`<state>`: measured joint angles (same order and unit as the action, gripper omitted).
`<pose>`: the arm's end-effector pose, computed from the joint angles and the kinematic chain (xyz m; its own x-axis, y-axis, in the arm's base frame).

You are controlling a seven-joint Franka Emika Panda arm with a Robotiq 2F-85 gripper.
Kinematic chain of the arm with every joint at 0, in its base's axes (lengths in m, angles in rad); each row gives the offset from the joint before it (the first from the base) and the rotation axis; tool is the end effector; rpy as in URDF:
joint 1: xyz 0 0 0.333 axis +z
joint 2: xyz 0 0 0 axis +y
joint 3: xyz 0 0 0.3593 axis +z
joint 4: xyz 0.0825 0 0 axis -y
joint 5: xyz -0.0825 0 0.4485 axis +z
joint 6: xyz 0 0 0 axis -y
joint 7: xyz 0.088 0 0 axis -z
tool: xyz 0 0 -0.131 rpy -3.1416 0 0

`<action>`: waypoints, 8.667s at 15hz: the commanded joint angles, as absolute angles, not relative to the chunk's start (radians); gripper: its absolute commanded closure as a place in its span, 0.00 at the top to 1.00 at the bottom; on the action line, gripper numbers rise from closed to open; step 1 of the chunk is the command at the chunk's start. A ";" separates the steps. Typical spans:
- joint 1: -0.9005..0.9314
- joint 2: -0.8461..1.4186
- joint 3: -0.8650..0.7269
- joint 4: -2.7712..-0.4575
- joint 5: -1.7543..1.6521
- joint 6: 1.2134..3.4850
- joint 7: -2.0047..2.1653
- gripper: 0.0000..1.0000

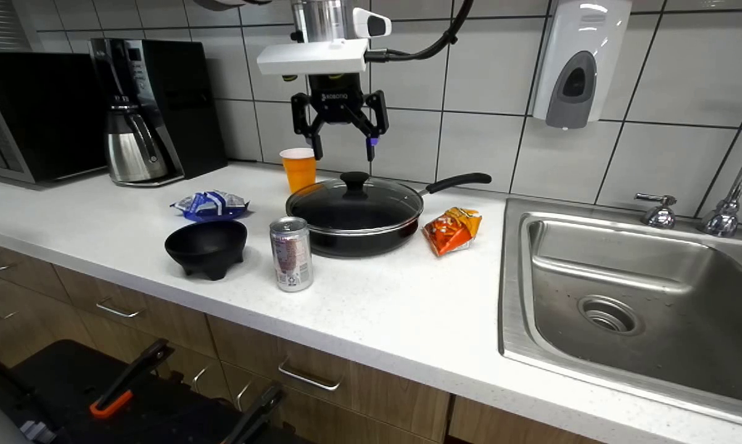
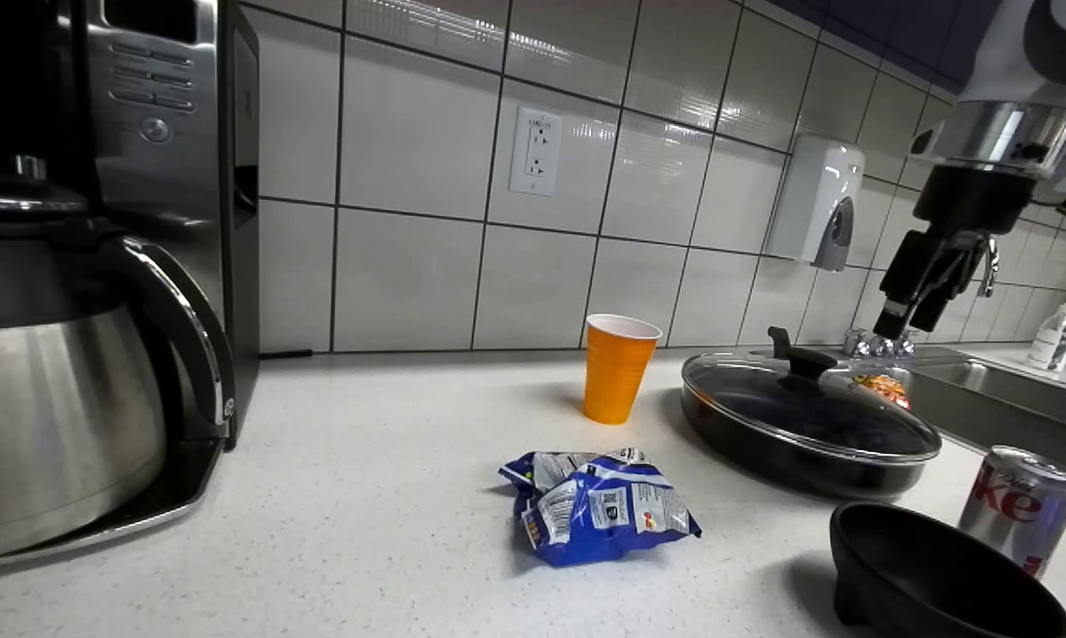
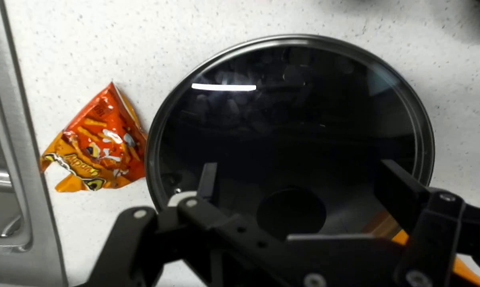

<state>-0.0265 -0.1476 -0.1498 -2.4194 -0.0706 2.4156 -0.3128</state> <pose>0.5222 -0.0942 0.3564 0.9742 0.1880 0.1247 0.1799 -0.9809 0.0739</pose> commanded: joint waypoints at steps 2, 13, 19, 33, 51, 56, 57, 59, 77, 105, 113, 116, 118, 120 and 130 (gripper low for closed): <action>-0.030 -0.067 -0.132 -2.360 -0.008 2.494 -0.350 1.00; -0.058 0.110 -0.110 -2.204 0.069 2.491 -0.371 1.00; -0.064 0.167 -0.081 -2.165 0.072 2.478 -0.361 1.00; -0.061 0.201 -0.081 -2.134 0.022 2.406 -0.318 1.00; -0.061 0.146 -0.071 -2.127 0.013 2.351 -0.358 0.39; -0.064 0.083 -0.066 -2.123 0.015 2.288 -0.415 0.39; -0.063 0.067 -0.067 -2.126 0.014 2.278 -0.423 0.39; -0.064 0.039 -0.073 -2.130 0.023 2.257 -0.429 0.39; -0.150 -0.252 -0.212 -2.350 -0.045 2.159 -0.476 0.39; -0.257 -0.020 -0.304 -2.399 -0.144 2.355 -0.366 0.39; -0.260 -0.118 -0.300 -2.409 -0.180 2.316 -0.353 0.39; -0.264 -0.146 -0.303 -2.419 -0.197 2.317 -0.337 0.39; -0.266 -0.166 -0.306 -2.430 -0.191 2.313 -0.335 0.39; -0.268 -0.180 -0.307 -2.446 -0.196 2.311 -0.329 0.39; -0.294 -0.154 -0.341 -2.440 -0.174 2.223 -0.342 0.39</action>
<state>-0.2737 -0.1273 -0.3411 -2.4551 -0.1670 2.2732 -0.3567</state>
